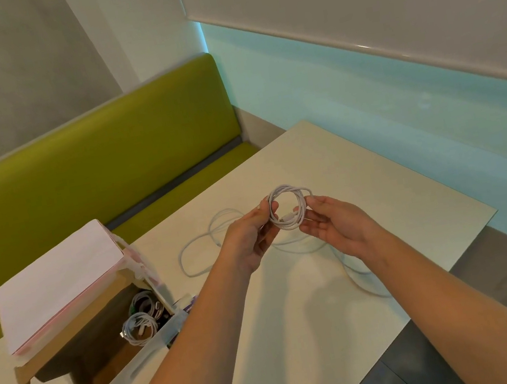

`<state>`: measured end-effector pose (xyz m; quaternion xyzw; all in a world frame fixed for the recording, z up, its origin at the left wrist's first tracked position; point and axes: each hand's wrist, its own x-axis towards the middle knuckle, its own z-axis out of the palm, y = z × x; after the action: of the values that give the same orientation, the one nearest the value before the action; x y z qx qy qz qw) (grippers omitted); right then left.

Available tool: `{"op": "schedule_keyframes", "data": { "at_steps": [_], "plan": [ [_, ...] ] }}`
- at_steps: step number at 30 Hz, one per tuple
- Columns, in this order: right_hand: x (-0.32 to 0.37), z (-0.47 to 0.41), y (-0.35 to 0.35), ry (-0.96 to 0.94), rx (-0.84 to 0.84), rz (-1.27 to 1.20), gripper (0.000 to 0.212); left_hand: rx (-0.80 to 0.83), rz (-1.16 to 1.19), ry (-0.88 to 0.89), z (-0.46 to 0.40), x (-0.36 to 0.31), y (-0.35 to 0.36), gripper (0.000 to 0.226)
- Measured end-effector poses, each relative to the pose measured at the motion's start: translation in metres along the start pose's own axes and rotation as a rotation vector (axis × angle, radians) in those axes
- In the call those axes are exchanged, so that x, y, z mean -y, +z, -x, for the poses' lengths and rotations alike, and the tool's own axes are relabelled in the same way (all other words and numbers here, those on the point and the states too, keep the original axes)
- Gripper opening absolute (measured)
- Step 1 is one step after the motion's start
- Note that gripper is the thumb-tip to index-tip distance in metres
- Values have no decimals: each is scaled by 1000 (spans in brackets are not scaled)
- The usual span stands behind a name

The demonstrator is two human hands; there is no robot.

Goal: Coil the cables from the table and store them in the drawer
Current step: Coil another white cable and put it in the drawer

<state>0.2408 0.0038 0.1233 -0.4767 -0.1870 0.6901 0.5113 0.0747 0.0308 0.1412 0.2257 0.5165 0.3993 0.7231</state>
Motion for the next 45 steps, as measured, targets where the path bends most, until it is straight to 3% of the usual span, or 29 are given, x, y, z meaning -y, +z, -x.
{"op": "schedule_keyframes", "data": {
  "at_steps": [7, 14, 18, 25, 28, 33, 37, 40, 45],
  "plan": [
    [-3, 3, -2, 81, -2, -14, 5, -18, -8, 19, -1, -1, -1, 15],
    [-1, 3, 9, 41, 26, -181, 10, 18, 22, 5, 0, -1, 3, 14],
    [7, 7, 5, 88, 82, 15, 9, -32, 22, 57, -1, -2, 3, 12],
    [9, 15, 18, 81, 148, 76, 10, -62, 41, 153, 1, 5, 11, 12],
    [15, 15, 19, 46, 115, 89, 13, 83, 57, 120, 3, 5, 4, 21],
    [22, 16, 17, 17, 65, 358, 18, 265, -32, -10, 6, -8, -7, 21],
    [20, 15, 18, -8, 46, 575, 23, 265, -422, 3, 2, -18, -11, 39],
    [18, 13, 18, -91, 1, 756, 25, 229, -622, 110, 2, -23, -10, 34],
    [16, 11, 19, -186, -90, 723, 47, 106, -436, 187, 0, -19, -7, 23]
  ]
}}
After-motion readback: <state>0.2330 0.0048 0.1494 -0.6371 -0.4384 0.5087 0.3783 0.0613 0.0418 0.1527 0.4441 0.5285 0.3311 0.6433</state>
